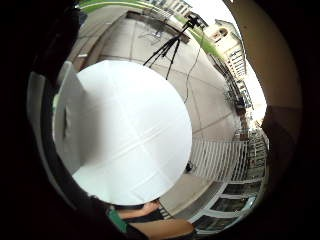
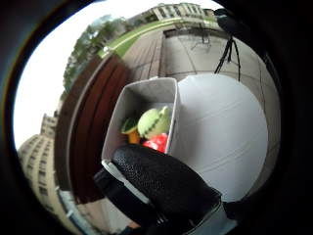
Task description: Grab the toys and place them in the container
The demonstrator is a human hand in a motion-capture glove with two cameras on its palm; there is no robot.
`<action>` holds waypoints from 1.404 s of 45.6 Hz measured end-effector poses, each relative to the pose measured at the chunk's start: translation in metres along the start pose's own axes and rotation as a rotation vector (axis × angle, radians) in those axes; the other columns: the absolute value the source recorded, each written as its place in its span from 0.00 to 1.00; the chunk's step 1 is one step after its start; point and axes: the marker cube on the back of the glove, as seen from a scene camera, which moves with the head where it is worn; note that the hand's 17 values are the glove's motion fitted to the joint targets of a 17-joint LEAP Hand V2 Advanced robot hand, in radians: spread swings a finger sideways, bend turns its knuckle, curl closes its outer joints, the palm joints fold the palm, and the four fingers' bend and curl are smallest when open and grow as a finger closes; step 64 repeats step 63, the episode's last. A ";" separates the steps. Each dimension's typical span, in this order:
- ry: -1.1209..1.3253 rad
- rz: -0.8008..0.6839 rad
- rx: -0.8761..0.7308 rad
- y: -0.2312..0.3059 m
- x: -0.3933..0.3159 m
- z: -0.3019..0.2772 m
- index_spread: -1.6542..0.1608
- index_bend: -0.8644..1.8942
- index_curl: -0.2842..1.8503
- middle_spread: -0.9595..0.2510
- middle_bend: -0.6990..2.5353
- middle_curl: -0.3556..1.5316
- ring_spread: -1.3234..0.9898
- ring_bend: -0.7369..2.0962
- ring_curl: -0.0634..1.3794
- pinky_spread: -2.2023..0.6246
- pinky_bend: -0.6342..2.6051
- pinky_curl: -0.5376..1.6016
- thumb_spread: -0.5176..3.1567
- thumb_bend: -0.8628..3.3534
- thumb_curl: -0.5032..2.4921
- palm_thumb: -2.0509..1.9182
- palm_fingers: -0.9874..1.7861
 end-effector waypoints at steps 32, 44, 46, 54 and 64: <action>0.052 0.163 -0.107 0.077 0.185 0.002 0.77 0.37 0.32 0.69 0.27 0.46 0.43 0.40 0.22 0.71 0.41 0.38 0.41 0.17 0.20 0.46 0.34; 0.058 0.066 -0.010 0.079 0.207 0.018 0.78 0.37 0.31 0.70 0.27 0.45 0.43 0.39 0.22 0.72 0.40 0.38 0.41 0.17 0.19 0.46 0.34; 0.063 0.065 -0.001 0.079 0.207 0.019 0.78 0.37 0.31 0.70 0.27 0.45 0.43 0.39 0.23 0.72 0.39 0.38 0.41 0.17 0.19 0.46 0.34; 0.076 0.108 -0.112 0.091 0.198 0.013 0.78 0.37 0.31 0.71 0.27 0.44 0.43 0.38 0.23 0.72 0.38 0.39 0.41 0.17 0.18 0.46 0.34; 0.081 0.052 -0.019 0.087 0.200 0.022 0.78 0.37 0.31 0.71 0.27 0.43 0.43 0.37 0.24 0.72 0.38 0.39 0.42 0.17 0.18 0.47 0.34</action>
